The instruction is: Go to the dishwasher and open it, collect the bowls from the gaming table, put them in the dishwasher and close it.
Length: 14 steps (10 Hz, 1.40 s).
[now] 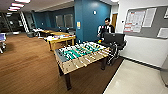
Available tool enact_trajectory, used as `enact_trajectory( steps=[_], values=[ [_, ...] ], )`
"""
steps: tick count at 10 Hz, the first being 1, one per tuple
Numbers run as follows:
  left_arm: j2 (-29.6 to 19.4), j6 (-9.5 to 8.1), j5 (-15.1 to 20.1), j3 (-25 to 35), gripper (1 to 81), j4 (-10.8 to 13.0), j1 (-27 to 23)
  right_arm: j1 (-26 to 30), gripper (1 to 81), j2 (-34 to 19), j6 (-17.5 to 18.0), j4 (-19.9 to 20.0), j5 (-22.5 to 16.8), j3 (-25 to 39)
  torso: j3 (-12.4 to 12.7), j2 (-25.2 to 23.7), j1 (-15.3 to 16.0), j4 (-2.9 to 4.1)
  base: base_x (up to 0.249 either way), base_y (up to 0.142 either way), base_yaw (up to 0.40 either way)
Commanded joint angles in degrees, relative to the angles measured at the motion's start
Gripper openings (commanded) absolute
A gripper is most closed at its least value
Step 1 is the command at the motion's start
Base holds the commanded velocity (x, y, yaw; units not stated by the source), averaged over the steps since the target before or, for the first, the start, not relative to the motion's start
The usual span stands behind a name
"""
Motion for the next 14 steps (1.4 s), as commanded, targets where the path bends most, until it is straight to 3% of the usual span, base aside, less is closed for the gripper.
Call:
enact_trajectory(
  steps=[1, 14],
  values=[
    [-0.37, 0.14, 3.14, 0.24, 81.1, 0.46, -2.37, 3.11, 81.1, -1.31, -3.06, 4.08, -4.75, -1.29, 0.0, 0.0, 0.0, 0.0, 0.0, 0.0, 0.208],
    [0.16, 0.23, 3.05, -0.02, 81.1, 0.55, -2.37, 2.85, 81.1, -1.05, -3.06, 4.08, -4.84, -0.76, 0.0, 0.0, 0.0, 0.0, 0.0, 0.0, 0.227]
  ],
)
